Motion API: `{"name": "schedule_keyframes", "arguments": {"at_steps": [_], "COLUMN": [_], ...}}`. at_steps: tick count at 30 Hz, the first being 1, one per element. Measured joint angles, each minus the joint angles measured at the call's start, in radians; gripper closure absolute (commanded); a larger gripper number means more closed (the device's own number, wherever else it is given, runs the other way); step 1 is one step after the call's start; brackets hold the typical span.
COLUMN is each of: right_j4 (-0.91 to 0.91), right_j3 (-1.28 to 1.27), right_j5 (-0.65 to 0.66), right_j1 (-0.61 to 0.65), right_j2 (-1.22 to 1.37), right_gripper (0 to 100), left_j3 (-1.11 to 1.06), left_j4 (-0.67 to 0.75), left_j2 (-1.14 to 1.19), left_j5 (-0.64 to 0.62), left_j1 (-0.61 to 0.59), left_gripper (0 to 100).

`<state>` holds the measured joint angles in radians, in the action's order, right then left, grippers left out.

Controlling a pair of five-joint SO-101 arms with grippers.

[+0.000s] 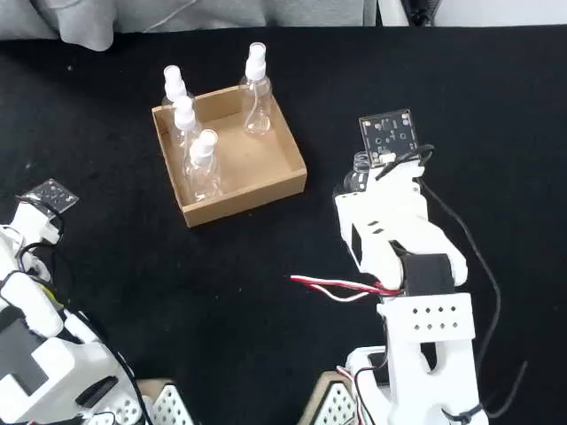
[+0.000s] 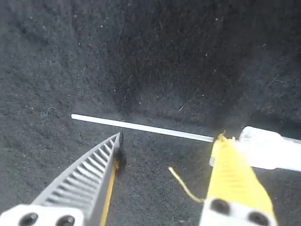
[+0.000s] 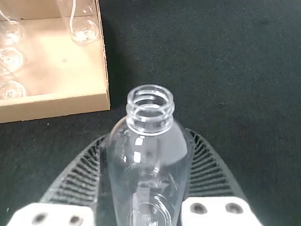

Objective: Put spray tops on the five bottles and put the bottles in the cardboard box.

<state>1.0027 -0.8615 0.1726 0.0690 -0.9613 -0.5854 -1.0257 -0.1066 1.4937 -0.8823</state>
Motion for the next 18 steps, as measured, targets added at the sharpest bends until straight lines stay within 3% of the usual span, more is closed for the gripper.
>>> {"name": "schedule_keyframes", "arguments": {"at_steps": [9, 18], "right_j4": [0.0, 0.0], "right_j3": [0.0, 0.0], "right_j5": [0.0, 0.0], "right_j1": [0.0, 0.0], "right_j2": [0.0, 0.0], "right_gripper": [90.0, 90.0], "left_j3": [0.0, 0.038], "left_j4": [0.0, 0.0], "left_j2": [0.0, 0.0], "left_j5": [-0.038, -0.376], "left_j1": [0.0, 0.037], "left_gripper": [73, 73]}}
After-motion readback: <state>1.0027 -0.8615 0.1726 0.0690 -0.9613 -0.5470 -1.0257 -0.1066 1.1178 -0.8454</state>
